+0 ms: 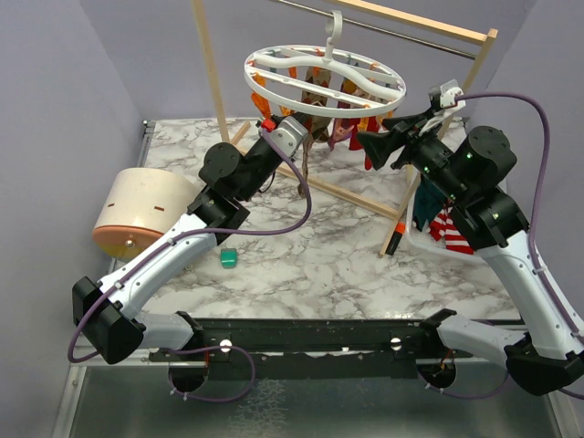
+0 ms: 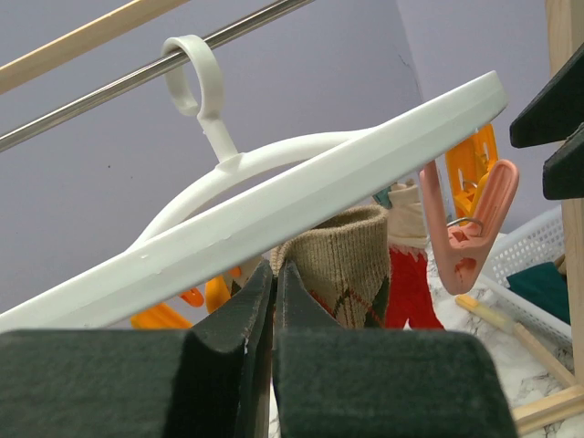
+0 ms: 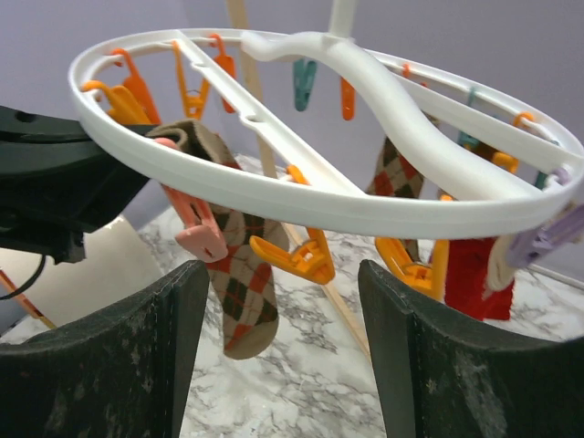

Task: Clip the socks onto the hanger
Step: Rotate the hanger at the clothesline.

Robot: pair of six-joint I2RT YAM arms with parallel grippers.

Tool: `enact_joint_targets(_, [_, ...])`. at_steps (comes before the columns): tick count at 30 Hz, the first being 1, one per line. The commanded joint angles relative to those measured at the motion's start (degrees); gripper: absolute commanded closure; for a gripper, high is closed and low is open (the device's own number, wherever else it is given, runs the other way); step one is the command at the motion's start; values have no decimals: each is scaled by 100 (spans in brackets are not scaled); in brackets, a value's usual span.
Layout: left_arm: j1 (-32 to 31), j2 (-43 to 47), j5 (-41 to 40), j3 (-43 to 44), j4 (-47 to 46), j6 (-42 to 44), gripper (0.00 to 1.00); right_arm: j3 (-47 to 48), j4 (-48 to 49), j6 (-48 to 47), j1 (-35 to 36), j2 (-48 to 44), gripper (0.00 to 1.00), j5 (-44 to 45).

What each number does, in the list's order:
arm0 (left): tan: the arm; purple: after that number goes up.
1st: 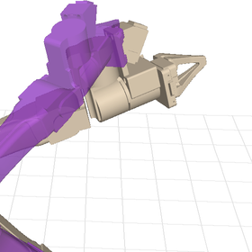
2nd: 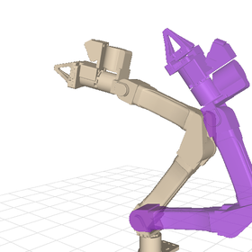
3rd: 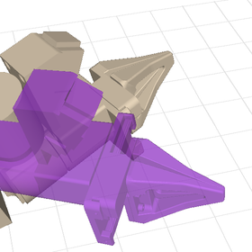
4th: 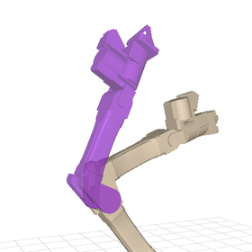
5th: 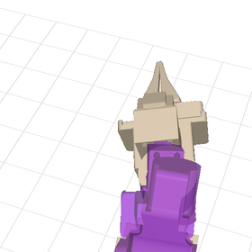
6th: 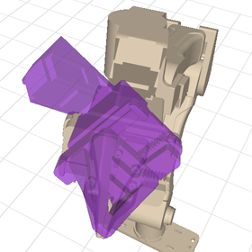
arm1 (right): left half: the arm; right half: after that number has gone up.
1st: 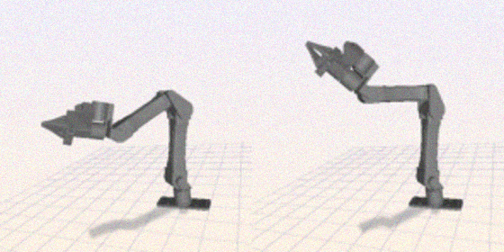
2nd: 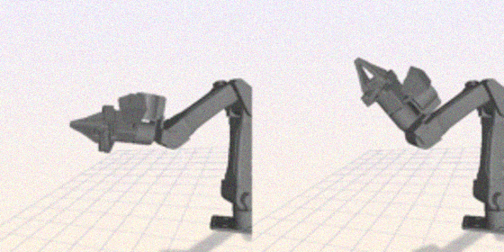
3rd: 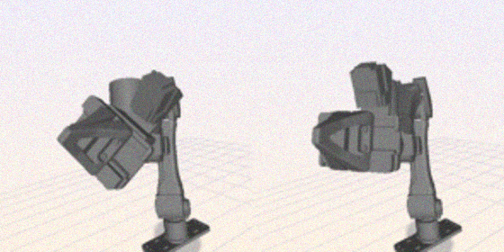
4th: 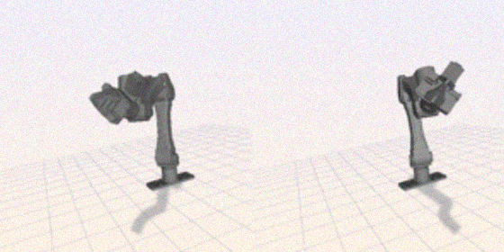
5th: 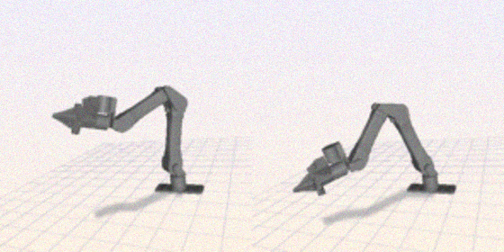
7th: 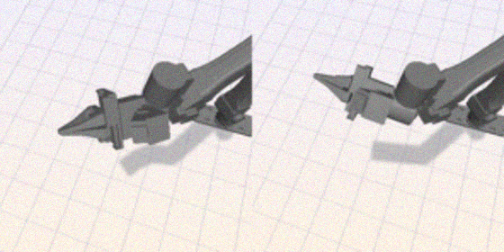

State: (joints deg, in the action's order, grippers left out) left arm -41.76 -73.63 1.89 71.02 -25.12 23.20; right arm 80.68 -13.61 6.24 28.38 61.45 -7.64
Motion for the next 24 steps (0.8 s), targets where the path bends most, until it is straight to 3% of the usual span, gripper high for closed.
enact_joint_targets(1, [-50,123,-130,166,-28,46,100,11,370,149,-21,98,28,-691])
enact_joint_targets(24, [-51,45,-50,261,-12,90,100,110,693,183,-34,407,32,-950])
